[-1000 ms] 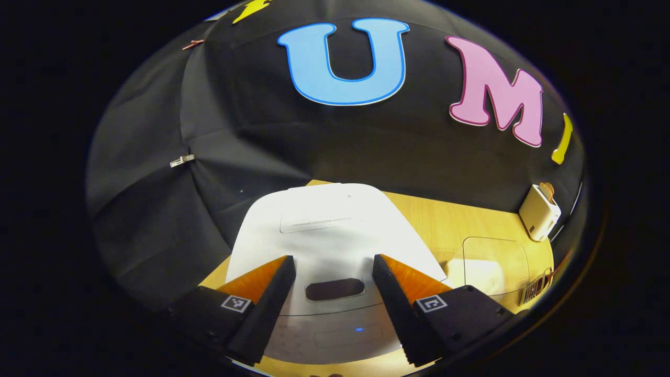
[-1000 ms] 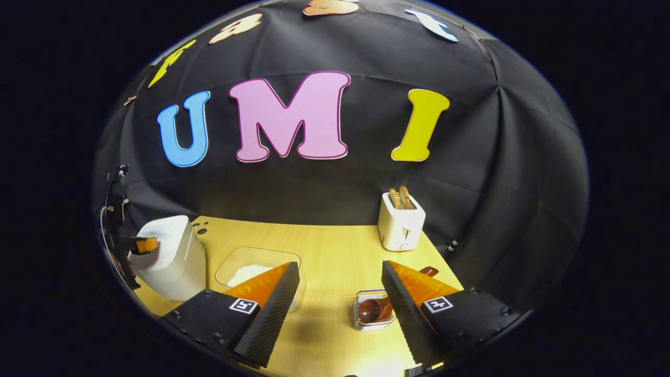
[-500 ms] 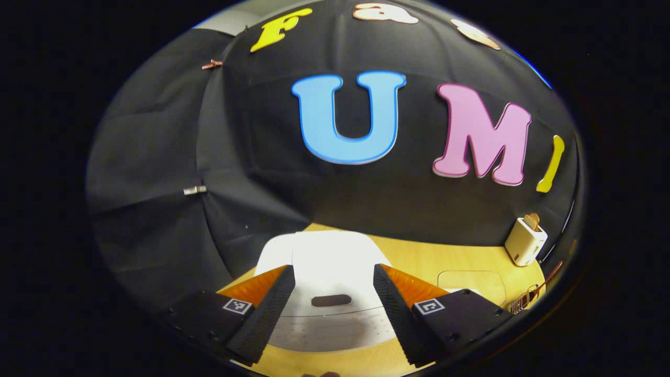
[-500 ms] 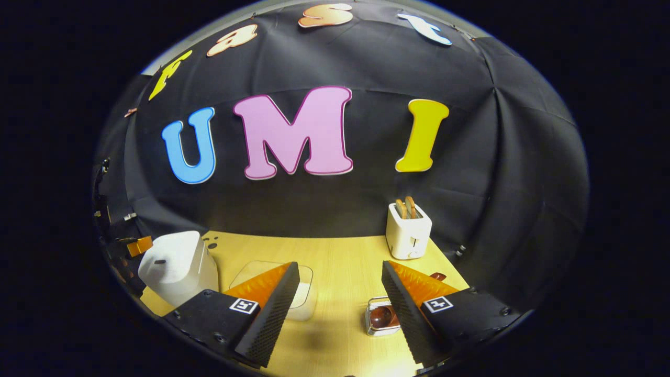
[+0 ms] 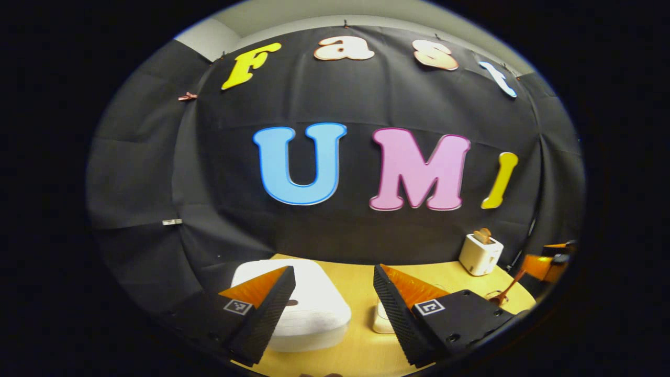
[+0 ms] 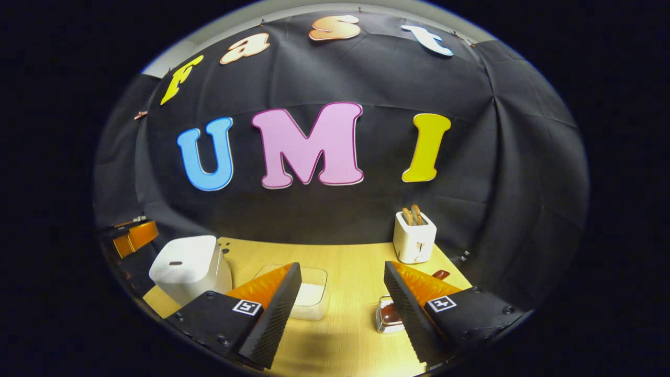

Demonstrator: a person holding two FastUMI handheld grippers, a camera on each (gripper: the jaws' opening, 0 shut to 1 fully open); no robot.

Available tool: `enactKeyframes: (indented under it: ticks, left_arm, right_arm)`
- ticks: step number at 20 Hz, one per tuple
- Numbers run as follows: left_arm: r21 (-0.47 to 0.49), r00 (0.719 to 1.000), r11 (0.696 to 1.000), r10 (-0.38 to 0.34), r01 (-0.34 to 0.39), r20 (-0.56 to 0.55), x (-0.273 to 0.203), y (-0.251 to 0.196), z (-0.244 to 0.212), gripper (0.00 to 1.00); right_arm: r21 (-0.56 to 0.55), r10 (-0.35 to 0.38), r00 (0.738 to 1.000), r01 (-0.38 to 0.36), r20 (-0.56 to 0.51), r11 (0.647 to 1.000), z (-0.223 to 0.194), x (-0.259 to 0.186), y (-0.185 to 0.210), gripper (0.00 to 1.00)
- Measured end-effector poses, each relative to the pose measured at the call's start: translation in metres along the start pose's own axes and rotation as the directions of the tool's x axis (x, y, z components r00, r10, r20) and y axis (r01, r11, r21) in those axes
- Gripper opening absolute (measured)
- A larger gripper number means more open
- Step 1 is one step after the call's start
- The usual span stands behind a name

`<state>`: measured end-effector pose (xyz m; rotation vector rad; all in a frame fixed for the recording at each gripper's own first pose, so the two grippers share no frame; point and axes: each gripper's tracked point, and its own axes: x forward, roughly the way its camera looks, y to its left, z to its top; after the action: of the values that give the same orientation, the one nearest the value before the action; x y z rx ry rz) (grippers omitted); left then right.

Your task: Close the left gripper, press the button to open the rice cooker; take a wooden spoon from the chopstick holder with the right hand, scoop a spoonful of rice and pour it into the rice cooker, then put the wooden spoon back into the chopstick holder.

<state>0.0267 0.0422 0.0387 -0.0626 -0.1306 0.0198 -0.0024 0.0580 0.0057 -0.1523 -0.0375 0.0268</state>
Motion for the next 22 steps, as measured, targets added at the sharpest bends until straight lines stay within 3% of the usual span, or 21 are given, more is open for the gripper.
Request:
enactKeyframes:
  ticks: [4,13,22]
  left_arm:
    - [-0.019,0.997,0.998,-0.066,0.065,-0.033,-0.01,-0.01,-0.013,0.96]
    - [0.043,0.976,0.977,-0.205,0.209,-0.078,-0.03,-0.013,-0.044,0.96]
    - [-0.013,0.966,0.973,-0.233,0.232,-0.109,-0.024,0.007,-0.059,0.96]
  right_arm:
    - [0.019,0.014,0.998,-0.013,-0.055,1.0,-0.023,-0.012,0.024,0.98]
    - [0.059,0.012,0.994,-0.006,-0.105,0.998,-0.057,-0.028,0.068,0.98]
    - [0.048,0.013,0.994,-0.008,-0.111,0.999,-0.063,-0.028,0.093,0.98]
